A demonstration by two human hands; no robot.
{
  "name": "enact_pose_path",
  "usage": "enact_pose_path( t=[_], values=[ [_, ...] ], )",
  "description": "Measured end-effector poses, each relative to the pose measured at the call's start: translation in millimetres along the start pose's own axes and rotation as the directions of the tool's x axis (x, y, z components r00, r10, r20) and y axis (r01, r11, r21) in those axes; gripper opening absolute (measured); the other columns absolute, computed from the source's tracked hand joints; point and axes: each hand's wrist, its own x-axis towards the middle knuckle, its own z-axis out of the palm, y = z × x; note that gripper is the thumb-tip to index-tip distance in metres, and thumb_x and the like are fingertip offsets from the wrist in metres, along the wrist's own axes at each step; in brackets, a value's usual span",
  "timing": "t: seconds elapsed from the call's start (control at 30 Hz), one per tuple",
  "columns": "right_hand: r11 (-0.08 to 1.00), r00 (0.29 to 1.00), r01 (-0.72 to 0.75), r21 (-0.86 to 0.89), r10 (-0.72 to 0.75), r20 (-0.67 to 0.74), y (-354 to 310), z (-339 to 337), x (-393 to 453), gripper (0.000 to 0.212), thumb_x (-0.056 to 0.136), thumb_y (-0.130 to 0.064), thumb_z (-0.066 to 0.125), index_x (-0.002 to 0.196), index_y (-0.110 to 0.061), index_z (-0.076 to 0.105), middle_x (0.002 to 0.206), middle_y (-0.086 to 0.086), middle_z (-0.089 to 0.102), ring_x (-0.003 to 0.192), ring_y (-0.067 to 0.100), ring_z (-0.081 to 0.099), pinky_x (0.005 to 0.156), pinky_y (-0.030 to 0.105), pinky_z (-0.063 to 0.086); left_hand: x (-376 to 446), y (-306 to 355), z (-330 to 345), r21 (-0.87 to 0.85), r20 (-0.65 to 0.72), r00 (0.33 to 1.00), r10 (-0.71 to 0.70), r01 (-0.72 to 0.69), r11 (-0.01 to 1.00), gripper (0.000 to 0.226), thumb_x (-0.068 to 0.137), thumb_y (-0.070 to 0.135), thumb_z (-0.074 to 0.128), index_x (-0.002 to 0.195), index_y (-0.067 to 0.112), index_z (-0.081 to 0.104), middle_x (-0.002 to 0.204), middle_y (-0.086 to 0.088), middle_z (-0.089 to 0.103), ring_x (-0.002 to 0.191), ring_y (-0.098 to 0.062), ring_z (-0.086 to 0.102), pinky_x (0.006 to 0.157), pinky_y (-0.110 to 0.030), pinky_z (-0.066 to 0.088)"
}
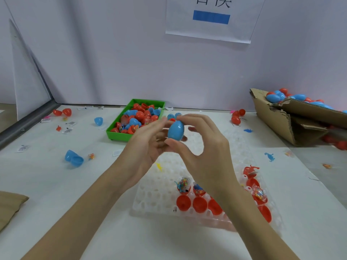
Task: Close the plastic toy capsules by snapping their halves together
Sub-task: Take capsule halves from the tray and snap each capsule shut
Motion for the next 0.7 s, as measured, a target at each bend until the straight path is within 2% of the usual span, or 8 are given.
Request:
enact_pose_path(
  t=[0.03, 0.1, 0.27, 0.4, 0.47, 0.57, 0.63, 0.7],
  values=[
    [1.000, 1.000, 0.017, -0.025, -0.017, 0.008, 1.1, 1.1, -1.2, 0.040, 0.087, -0.022, 0.083, 0.119, -0.006, 0.068, 0.115, 0.003, 0.067, 0.104, 0.009, 0.062, 0.094, 0.017, 0.050, -0.5, -0.5, -0.1, -0.042, 0.043, 0.998, -0.046, 0.047, 0.998, 0.047, 0.100, 0.039, 0.057, 0.120, -0.001, 0.069, 0.106, -0.027, 0.073, 0.100, -0.039, 0.073, 0.088, -0.039, 0.062],
    [0.998, 0.999, 0.035, -0.042, -0.034, 0.024, 2.8, 3.0, -3.5, 0.040, 0.087, -0.022, 0.084, 0.120, -0.006, 0.067, 0.113, 0.002, 0.069, 0.102, 0.009, 0.064, 0.092, 0.014, 0.049, -0.8, -1.0, -2.0, -0.103, 0.110, 0.991, -0.070, 0.081, 0.991, 0.044, 0.096, 0.037, 0.063, 0.115, -0.001, 0.074, 0.104, -0.022, 0.074, 0.094, -0.032, 0.074, 0.084, -0.034, 0.062],
    [0.998, 0.997, 0.057, 0.026, -0.058, 0.056, 3.2, 6.3, -5.3, 0.052, 0.090, -0.013, 0.078, 0.139, -0.007, 0.060, 0.123, 0.002, 0.070, 0.106, 0.004, 0.064, 0.092, 0.011, 0.048, 1.4, -2.2, -5.5, -0.179, 0.149, 0.986, -0.073, 0.100, 0.979, 0.039, 0.095, 0.035, 0.067, 0.114, 0.003, 0.078, 0.118, -0.020, 0.075, 0.108, -0.031, 0.075, 0.087, -0.033, 0.061],
    [0.993, 0.992, 0.115, 0.000, -0.115, 0.053, 5.8, 5.7, -5.8, 0.043, 0.095, -0.009, 0.070, 0.137, -0.003, 0.061, 0.131, 0.008, 0.067, 0.121, 0.016, 0.063, 0.098, 0.025, 0.055, 1.5, -5.1, -3.1, -0.234, 0.151, 0.985, -0.089, 0.123, 0.965, 0.040, 0.093, 0.036, 0.070, 0.113, 0.002, 0.078, 0.112, -0.021, 0.073, 0.101, -0.030, 0.076, 0.088, -0.035, 0.061],
    [0.993, 0.992, 0.120, -0.017, -0.120, 0.048, 6.1, 5.4, -5.9, 0.042, 0.096, -0.008, 0.064, 0.138, -0.002, 0.060, 0.132, 0.008, 0.067, 0.126, 0.019, 0.061, 0.101, 0.025, 0.053, 2.0, -4.8, -4.2, -0.258, 0.156, 0.982, -0.106, 0.144, 0.956, 0.044, 0.092, 0.036, 0.073, 0.116, -0.001, 0.076, 0.110, -0.023, 0.064, 0.093, -0.027, 0.077, 0.088, -0.036, 0.061],
    [0.990, 0.990, 0.134, -0.048, -0.132, 0.047, 6.0, 4.7, -5.7, 0.040, 0.095, -0.007, 0.060, 0.135, 0.000, 0.062, 0.124, 0.009, 0.071, 0.117, 0.016, 0.061, 0.099, 0.011, 0.048, 3.2, -4.5, -6.3, -0.214, 0.173, 0.977, -0.121, 0.157, 0.964, 0.042, 0.093, 0.037, 0.071, 0.115, 0.002, 0.077, 0.097, -0.018, 0.071, 0.089, -0.024, 0.078, 0.086, -0.034, 0.062],
    [0.987, 0.989, 0.144, -0.072, -0.140, 0.047, 7.0, 3.5, -5.4, 0.038, 0.093, -0.004, 0.060, 0.131, 0.002, 0.065, 0.117, 0.012, 0.073, 0.109, 0.018, 0.062, 0.093, 0.012, 0.049, 3.6, -6.0, -5.8, -0.197, 0.177, 0.976, -0.126, 0.160, 0.967, 0.037, 0.095, 0.036, 0.067, 0.109, 0.005, 0.081, 0.080, -0.007, 0.075, 0.080, -0.018, 0.077, 0.083, -0.032, 0.062],
    [0.986, 0.989, 0.144, -0.086, -0.140, 0.055, 7.9, 2.8, -5.1, 0.037, 0.092, -0.003, 0.062, 0.129, 0.002, 0.066, 0.114, 0.012, 0.074, 0.106, 0.018, 0.062, 0.092, 0.015, 0.050, 4.1, -6.6, -5.5, -0.168, 0.177, 0.977, -0.120, 0.150, 0.974, 0.036, 0.096, 0.037, 0.064, 0.107, 0.007, 0.082, 0.078, -0.004, 0.075, 0.080, -0.016, 0.077, 0.083, -0.031, 0.062]
  ],
)
